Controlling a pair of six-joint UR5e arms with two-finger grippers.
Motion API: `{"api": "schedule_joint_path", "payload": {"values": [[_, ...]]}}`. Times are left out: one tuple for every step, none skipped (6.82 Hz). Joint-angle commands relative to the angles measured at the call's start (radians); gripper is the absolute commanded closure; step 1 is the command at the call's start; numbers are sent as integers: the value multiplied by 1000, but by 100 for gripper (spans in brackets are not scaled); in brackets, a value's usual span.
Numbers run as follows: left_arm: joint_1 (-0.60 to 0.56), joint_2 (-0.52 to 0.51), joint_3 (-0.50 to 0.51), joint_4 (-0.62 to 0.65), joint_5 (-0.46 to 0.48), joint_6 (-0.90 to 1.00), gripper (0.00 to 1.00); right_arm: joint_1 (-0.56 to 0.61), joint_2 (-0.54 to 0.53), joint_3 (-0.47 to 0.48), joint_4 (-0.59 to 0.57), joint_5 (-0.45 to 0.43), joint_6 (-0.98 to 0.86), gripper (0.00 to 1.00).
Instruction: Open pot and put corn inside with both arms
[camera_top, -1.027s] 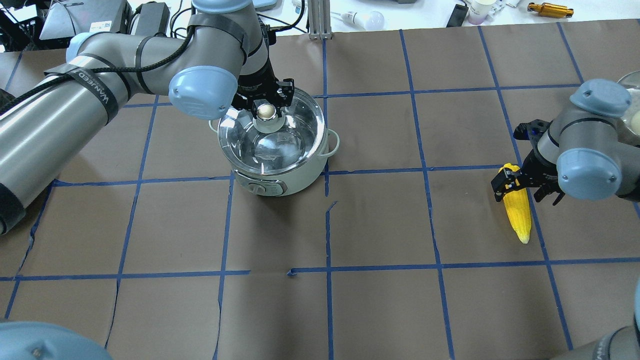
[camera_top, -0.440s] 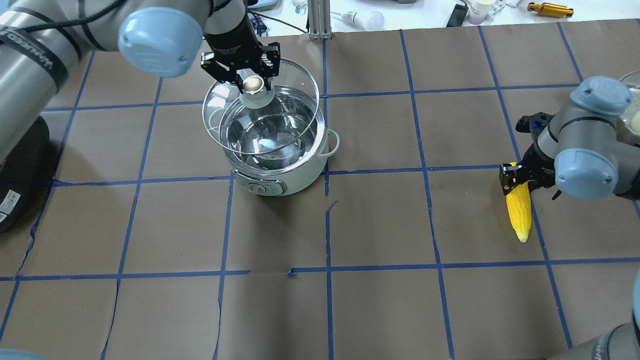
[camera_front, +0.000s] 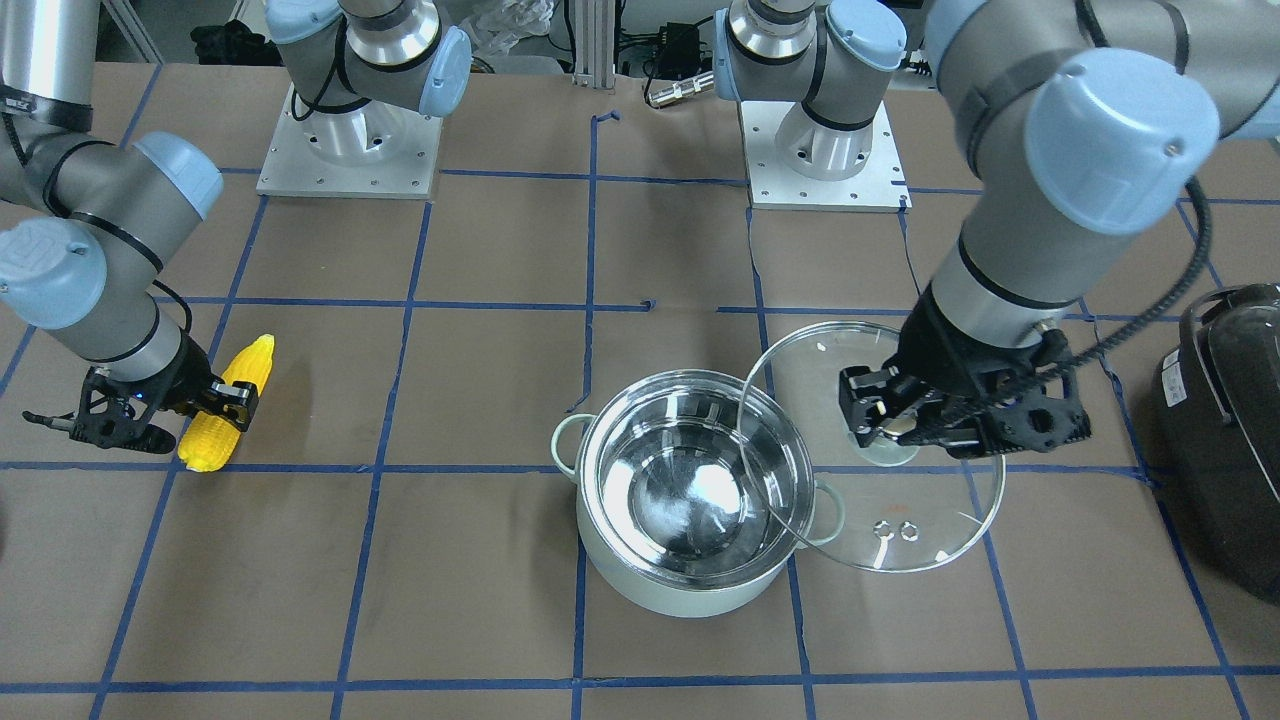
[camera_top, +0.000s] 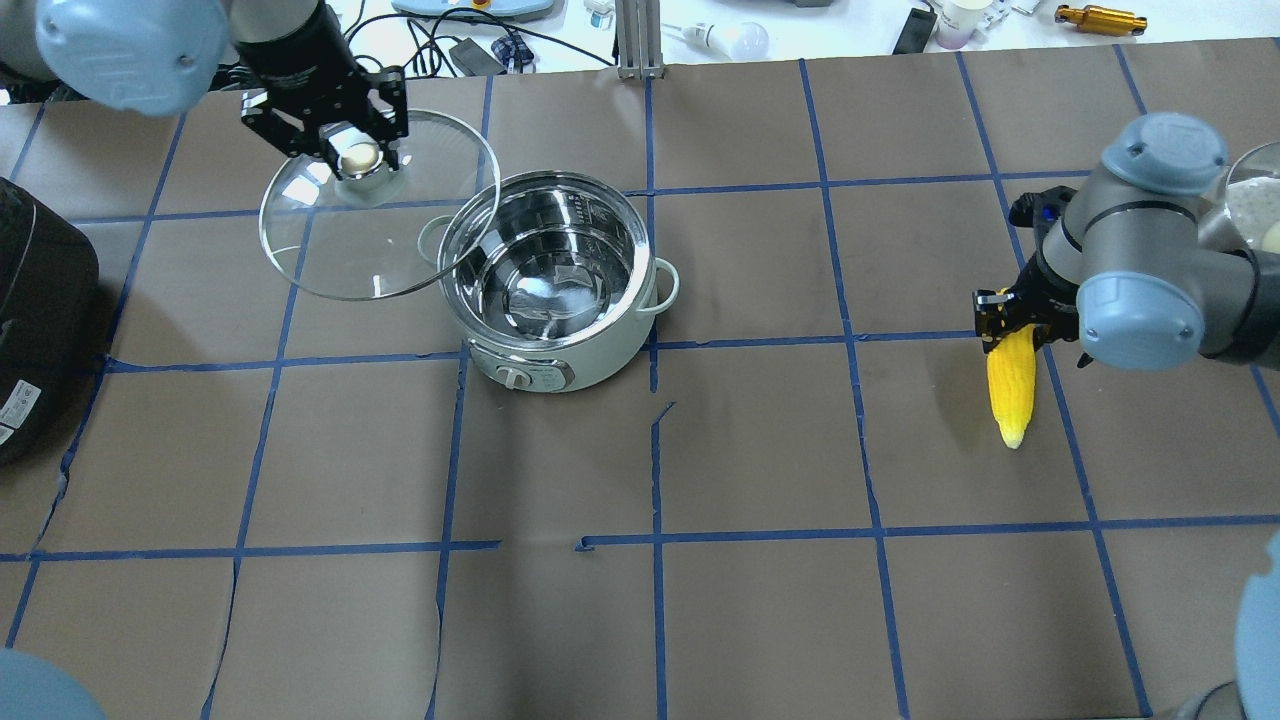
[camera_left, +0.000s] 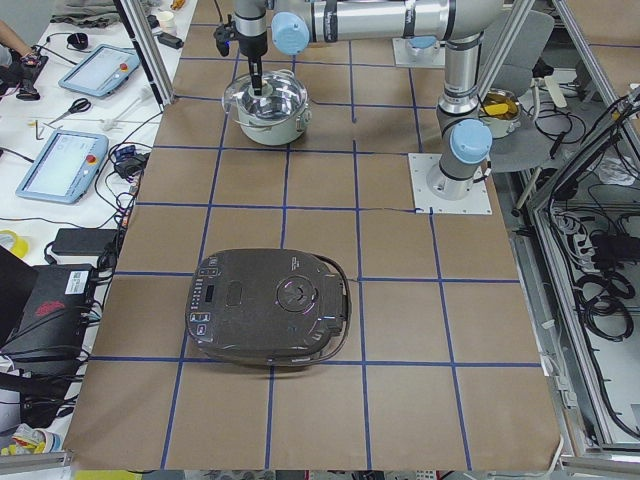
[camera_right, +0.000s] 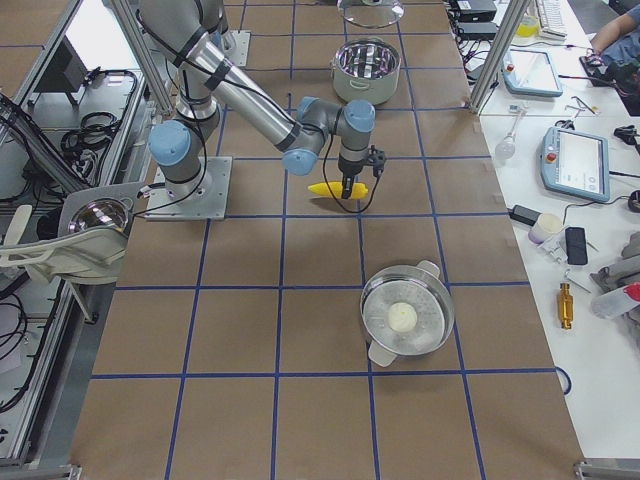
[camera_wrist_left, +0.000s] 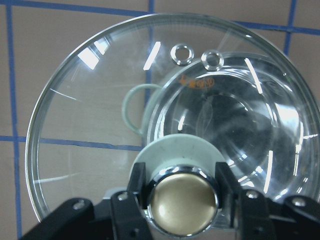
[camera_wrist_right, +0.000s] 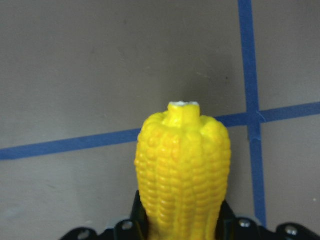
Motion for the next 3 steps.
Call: {"api": "schedule_joint_path", "payload": {"values": [[151,5,-177,206,10,132,90,239,-5,-227,174,-4,252,100],[231,-2,-266,309,0,213,90,340,7,-383,319,-1,380,100],[288,-19,-323,375,-11,273,90,455,53,-528,395,-7,452,100]]}}
